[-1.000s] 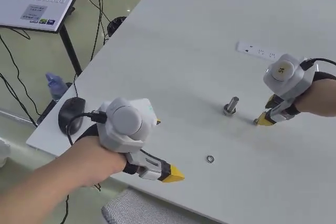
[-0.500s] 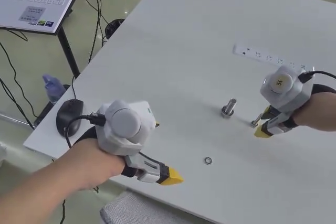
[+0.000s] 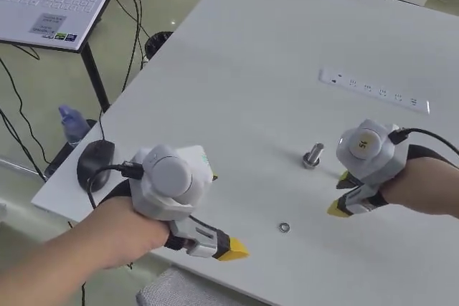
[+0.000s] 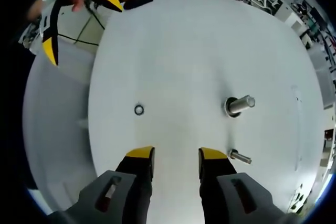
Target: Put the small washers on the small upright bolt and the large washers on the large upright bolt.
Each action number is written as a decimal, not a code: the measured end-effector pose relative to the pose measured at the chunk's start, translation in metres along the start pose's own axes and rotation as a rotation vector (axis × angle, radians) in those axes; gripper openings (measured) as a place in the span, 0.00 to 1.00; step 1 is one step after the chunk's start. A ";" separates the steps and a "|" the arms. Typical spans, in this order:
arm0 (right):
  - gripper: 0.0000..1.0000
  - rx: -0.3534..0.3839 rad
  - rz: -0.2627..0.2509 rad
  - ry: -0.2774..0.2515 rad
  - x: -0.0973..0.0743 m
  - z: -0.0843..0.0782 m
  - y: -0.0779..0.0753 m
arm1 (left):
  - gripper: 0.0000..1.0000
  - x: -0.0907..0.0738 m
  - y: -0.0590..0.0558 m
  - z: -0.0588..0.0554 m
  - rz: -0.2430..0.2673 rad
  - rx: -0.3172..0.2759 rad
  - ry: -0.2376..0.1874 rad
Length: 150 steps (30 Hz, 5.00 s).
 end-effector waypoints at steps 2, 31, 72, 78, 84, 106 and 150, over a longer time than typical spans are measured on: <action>0.37 -0.004 -0.005 -0.007 0.001 0.004 0.002 | 0.82 0.000 0.000 0.001 0.002 0.004 0.000; 0.33 -0.019 0.027 -0.105 0.053 0.029 0.044 | 0.85 -0.005 -0.003 -0.001 0.006 0.020 -0.004; 0.15 -0.154 0.012 -0.022 0.070 0.041 0.049 | 0.77 0.000 0.002 -0.004 -0.007 -0.005 -0.005; 0.15 -0.192 0.014 -0.002 0.070 0.042 0.049 | 0.76 0.000 0.004 -0.003 -0.008 -0.008 -0.006; 0.13 -0.217 0.026 0.022 0.070 0.045 0.046 | 0.75 0.002 0.003 -0.002 -0.014 -0.005 -0.003; 0.12 0.047 -0.003 -0.038 0.041 0.005 0.024 | 0.75 0.004 0.004 0.007 -0.004 0.009 0.000; 0.12 0.278 -0.121 -0.039 -0.027 -0.060 -0.052 | 0.90 0.015 0.007 0.009 0.015 -0.007 -0.006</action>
Point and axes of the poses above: the centre of the closed fingertips' face, and the gripper's own axes: x roughly forward along the fingers, y roughly to its left, z roughly out of its top, the point moved 10 cm from there along -x, roughly backward along the fingers, and after that the axes turned 5 degrees about -x, right-handed, at the moved point
